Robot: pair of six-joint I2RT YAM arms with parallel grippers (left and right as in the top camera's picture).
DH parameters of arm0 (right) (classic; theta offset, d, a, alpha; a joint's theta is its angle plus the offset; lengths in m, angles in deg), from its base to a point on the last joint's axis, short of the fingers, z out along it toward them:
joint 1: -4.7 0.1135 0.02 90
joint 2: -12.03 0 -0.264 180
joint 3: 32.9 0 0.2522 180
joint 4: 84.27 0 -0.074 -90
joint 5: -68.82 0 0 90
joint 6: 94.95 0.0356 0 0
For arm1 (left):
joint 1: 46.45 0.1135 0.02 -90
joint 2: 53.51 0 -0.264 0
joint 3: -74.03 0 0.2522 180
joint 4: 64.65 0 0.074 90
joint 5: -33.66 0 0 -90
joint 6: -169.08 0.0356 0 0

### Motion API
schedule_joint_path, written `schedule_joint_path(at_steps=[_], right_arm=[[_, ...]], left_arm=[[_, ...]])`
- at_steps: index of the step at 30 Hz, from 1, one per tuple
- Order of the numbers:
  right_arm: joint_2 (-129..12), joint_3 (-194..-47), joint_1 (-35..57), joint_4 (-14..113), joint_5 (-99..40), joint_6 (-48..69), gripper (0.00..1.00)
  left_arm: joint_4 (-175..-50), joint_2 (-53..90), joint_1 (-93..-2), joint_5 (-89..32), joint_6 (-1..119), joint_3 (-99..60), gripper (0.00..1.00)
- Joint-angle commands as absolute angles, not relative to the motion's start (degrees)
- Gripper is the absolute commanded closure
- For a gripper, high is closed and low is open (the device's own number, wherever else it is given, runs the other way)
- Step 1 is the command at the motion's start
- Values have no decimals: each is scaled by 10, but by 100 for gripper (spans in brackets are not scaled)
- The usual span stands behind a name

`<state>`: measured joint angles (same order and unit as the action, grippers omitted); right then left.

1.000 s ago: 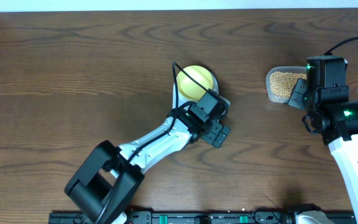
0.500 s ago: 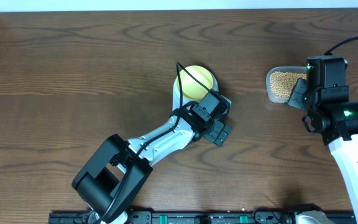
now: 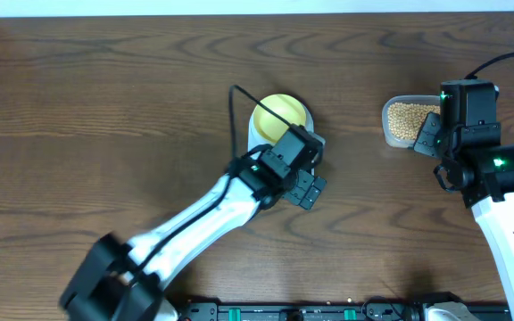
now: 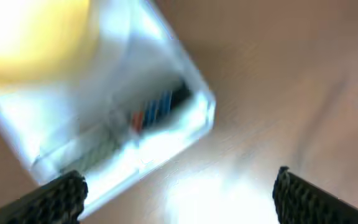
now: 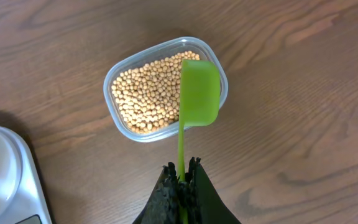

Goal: Scoop item into bowl and weigh 50g on scale
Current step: 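Withdraw the left gripper from the scale toward the front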

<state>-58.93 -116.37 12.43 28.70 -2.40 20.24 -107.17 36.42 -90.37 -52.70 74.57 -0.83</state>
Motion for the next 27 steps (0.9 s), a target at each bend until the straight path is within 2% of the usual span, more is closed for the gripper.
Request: schedule_joint_path(at_steps=[1,7,15,27], right_arm=[[-578,-1172,123,286,-23,202,99],[-578,-1172,123,287,-23,202,99],[-578,-1172,123,286,-23,202,99],[-578,-1172,123,286,-23,196,99]], left_arm=[[-1185,282,-901,-545,741,-4,2],[-1321,199,-901,-561,741,-4,2],[-1345,167,-901,-596,741,-10,2],[-1410,34,-901,-596,740,-27,2]])
